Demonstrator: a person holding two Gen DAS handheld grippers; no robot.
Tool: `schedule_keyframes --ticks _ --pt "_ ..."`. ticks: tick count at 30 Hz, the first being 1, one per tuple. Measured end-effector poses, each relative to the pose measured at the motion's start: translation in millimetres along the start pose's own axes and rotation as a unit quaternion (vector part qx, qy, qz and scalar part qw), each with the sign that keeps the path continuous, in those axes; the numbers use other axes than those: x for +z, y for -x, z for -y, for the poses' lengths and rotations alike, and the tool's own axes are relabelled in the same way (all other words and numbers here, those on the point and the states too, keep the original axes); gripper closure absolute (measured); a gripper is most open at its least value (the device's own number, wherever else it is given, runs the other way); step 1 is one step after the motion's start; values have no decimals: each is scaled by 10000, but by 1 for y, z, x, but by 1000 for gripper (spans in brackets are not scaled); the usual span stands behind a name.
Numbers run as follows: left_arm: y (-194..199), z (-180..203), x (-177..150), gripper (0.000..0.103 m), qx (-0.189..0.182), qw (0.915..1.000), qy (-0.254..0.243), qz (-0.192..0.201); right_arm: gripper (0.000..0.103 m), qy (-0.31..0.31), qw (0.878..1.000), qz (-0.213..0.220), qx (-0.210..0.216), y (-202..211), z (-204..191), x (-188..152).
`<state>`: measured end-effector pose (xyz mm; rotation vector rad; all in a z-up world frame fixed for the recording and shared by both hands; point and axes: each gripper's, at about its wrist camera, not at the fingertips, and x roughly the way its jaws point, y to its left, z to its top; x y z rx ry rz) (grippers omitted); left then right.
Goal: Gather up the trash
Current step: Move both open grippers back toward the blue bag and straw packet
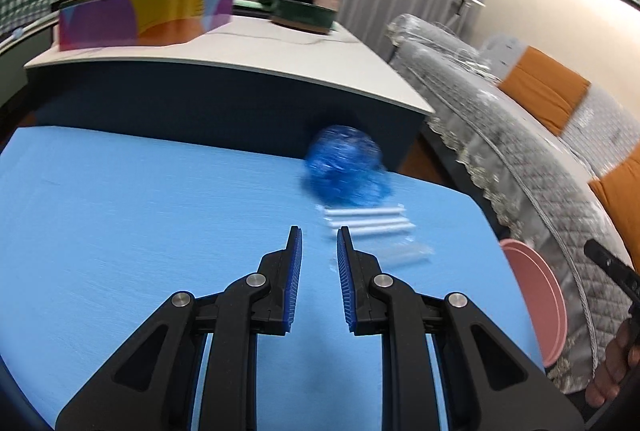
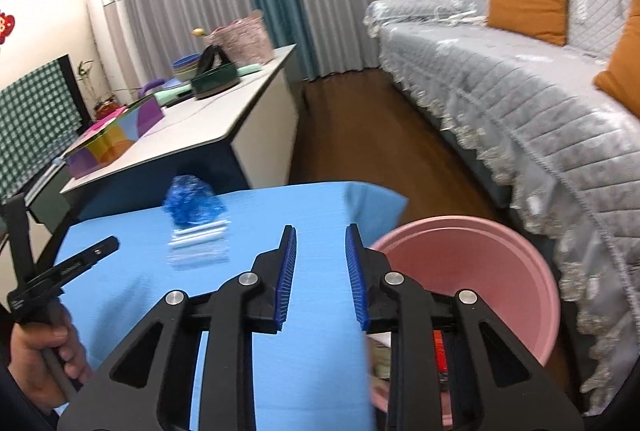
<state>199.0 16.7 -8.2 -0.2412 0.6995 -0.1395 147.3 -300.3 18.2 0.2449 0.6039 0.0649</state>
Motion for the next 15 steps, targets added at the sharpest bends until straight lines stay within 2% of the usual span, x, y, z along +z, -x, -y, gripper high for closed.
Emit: schedule_keyframes --ticks 7,15 --pt "-9 -20 15 85 235 9996 7 161 74 121 9981 -306 525 -54 -46 -2" --pt "-15 -25 35 84 357 9979 -439 323 47 10 9909 -990 914 -121 -76 -11"
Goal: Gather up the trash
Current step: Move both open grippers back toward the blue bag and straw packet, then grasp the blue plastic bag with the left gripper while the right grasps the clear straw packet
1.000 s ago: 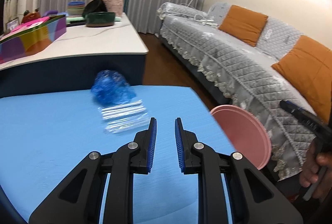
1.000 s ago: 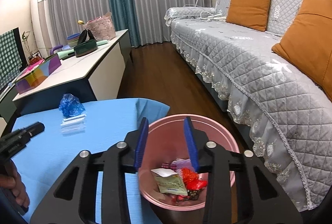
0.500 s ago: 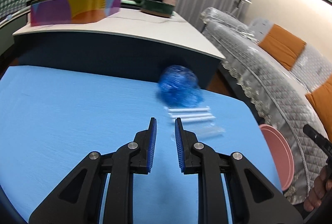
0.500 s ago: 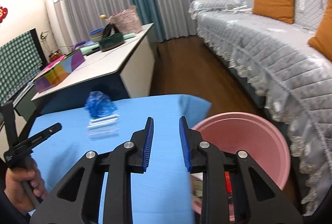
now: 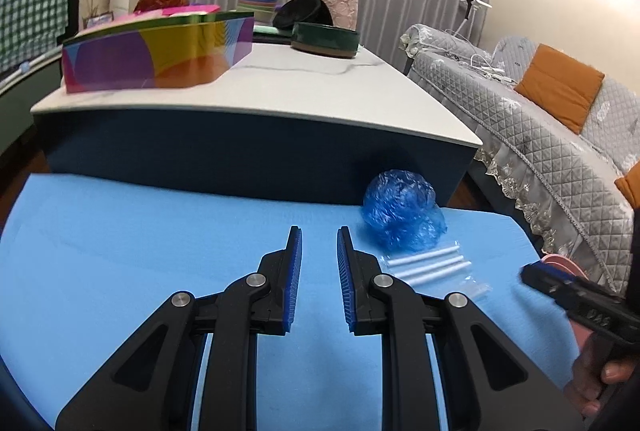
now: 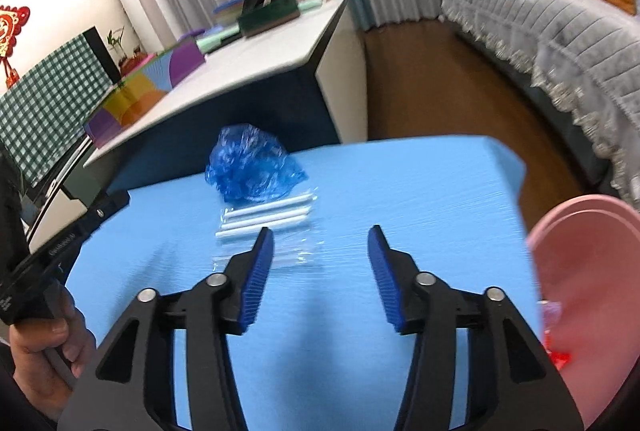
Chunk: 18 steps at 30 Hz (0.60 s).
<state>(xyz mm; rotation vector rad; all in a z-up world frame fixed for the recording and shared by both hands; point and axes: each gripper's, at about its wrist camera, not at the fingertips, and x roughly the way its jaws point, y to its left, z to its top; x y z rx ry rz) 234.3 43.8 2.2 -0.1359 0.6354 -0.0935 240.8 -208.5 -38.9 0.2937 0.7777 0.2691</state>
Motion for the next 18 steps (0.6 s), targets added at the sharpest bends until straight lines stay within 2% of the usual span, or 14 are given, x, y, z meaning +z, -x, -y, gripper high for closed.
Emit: schedule_keyframes --ticks 6,8,10,11,12,13,14,15,18 --pt "-4 -5 19 82 -113 9997 -32 198 45 68 9991 -398 -133 -28 -8 -3" --pt "-8 -3 25 73 -178 9995 -17 244 45 205 9986 -442 -216 -30 -14 -4" --pt "-12 0 30 64 -256 9993 -12 277 50 386 9972 -480 -423 -30 -20 -6" --pt "-15 3 31 62 -306 9991 -16 278 59 446 9966 -486 -486 -30 -21 -5" --pt "-20 7 33 60 -369 9989 -26 273 73 490 9962 -492 -531 -30 -22 -6" --pt "-24 10 34 56 -407 9988 -37 268 80 504 9960 -501 -546 -28 -22 -7" --pt "-30 14 35 54 -457 9986 -55 255 97 498 9960 -513 -534 -28 -21 -8" --pt "-34 17 36 51 -489 9985 -68 232 102 485 9961 -541 -502 -28 -19 -9" --pt "-53 28 36 37 -645 9979 -86 37 102 502 9966 -429 -500 -19 -14 -10"
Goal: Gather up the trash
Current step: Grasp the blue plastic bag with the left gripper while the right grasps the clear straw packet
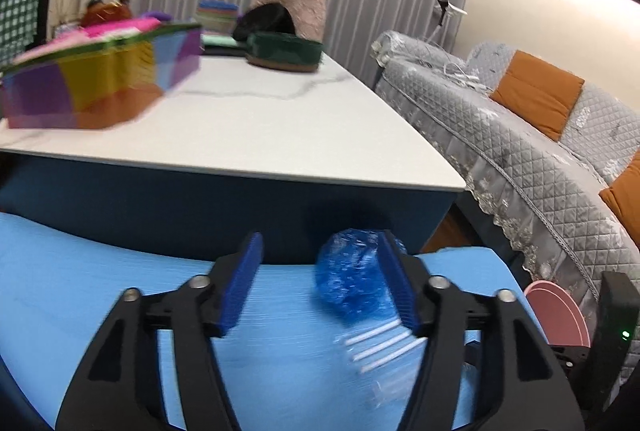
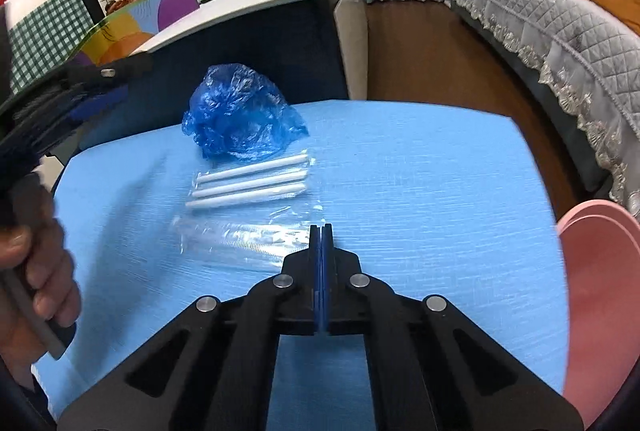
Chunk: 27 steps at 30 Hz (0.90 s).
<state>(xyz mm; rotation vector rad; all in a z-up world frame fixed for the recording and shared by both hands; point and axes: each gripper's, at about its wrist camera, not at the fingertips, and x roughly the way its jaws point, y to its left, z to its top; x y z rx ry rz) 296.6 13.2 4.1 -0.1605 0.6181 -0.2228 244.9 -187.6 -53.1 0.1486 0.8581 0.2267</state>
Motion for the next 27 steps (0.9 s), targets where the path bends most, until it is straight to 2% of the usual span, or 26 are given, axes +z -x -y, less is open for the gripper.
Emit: schedule_keyframes --ticks 5,10,13,15,16,17,20,23,27 --pt "-28 13 -6 26 -53 9996 -108 -250 103 -243 9992 196 -261 14 22 0" --pt "-56 24 -12 24 -138 9985 -130 -517 103 -642 9961 243 -563 24 51 -4" --pt "-73 33 -13 24 -40 9963 -291 -811 103 -823 9948 181 -572 22 65 -9" --pt "-77 37 -11 26 -31 9958 -349 -849 103 -954 9942 142 -485 19 71 -10" --pt "-78 38 -12 36 -44 9954 -351 -885 103 -965 9941 148 -465 19 71 -10" --pt "-80 38 -12 52 -35 9950 -366 -925 103 -956 9943 146 -441 19 70 -10" --pt "-81 33 -14 78 -69 9947 -259 -998 103 -879 9953 140 -388 18 65 -9" --pt "-73 30 -16 84 24 9953 -265 -936 103 -850 9956 141 -356 18 64 -10" --pt "-58 21 -19 85 118 9965 -179 -809 103 -884 9953 213 -327 21 65 -12"
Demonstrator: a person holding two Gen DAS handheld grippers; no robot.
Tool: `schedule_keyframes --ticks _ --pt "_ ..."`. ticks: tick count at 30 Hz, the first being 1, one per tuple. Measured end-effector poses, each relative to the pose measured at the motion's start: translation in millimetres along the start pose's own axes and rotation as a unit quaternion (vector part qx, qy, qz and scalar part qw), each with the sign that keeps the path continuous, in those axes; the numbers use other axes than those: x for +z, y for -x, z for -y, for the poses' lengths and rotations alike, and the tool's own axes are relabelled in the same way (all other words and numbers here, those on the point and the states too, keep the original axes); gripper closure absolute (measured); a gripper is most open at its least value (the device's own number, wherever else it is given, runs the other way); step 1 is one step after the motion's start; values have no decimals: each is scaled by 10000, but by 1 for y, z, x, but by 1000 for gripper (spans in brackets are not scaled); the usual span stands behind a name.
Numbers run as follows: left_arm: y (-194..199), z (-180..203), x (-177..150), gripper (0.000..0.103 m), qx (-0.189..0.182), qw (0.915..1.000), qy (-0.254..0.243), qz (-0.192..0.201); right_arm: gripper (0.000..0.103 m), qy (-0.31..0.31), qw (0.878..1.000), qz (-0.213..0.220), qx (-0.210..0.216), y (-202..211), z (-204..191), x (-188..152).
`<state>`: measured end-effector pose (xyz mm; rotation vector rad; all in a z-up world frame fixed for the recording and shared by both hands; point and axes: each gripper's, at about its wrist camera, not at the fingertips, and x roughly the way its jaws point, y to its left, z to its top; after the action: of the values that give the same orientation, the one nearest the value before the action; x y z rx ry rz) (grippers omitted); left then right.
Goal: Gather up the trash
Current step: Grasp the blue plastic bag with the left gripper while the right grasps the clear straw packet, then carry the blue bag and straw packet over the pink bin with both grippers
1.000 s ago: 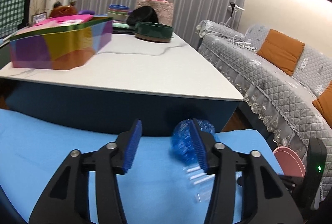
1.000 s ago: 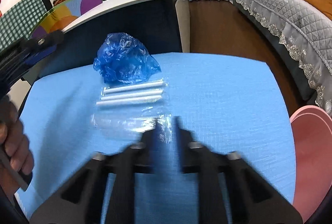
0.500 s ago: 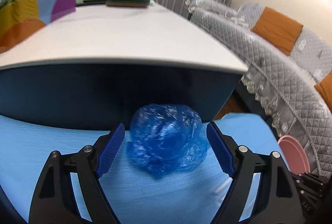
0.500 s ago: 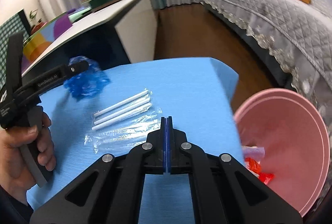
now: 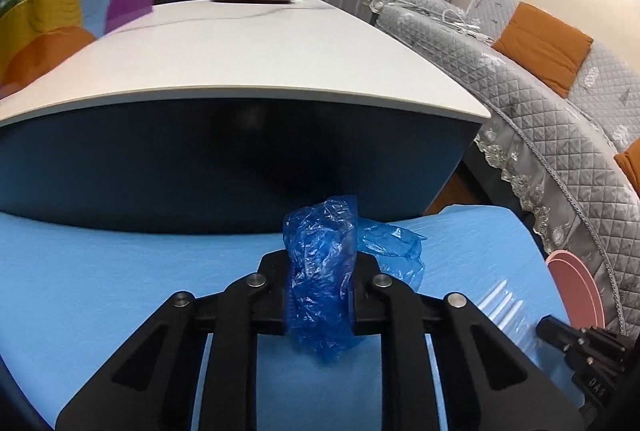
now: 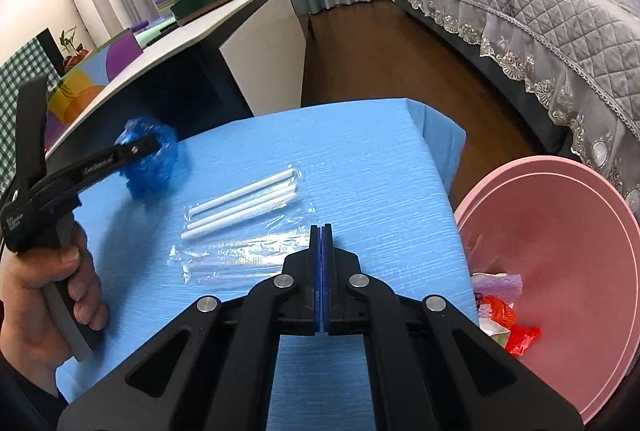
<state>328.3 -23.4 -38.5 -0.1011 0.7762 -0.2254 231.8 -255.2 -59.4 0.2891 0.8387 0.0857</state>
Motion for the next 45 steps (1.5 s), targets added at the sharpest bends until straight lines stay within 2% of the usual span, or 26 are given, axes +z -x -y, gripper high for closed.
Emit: schedule_keyframes --ticks 8,12,20,25,28,36,45 --pt "40 -18 -5 86 300 9993 186 99 103 -41 9999 140 55 19 -3 -1" --pt "70 -12 -6 86 357 9991 76 212 103 -8 9994 311 121 40 -9 0" --pt "133 4 -17 86 363 9981 -166 478 103 70 9974 676 230 91 -17 -1" --pt "158 10 -29 86 368 9975 -336 503 103 35 9965 781 285 114 -18 -11" --pt "173 6 -36 86 328 9978 -209 536 103 63 9962 806 312 124 -20 -18" --pt "197 5 -71 86 411 9970 -216 613 103 86 9962 800 337 139 -21 -38" --pt "203 21 -81 86 385 9957 -300 785 103 95 9949 967 276 157 -18 -44"
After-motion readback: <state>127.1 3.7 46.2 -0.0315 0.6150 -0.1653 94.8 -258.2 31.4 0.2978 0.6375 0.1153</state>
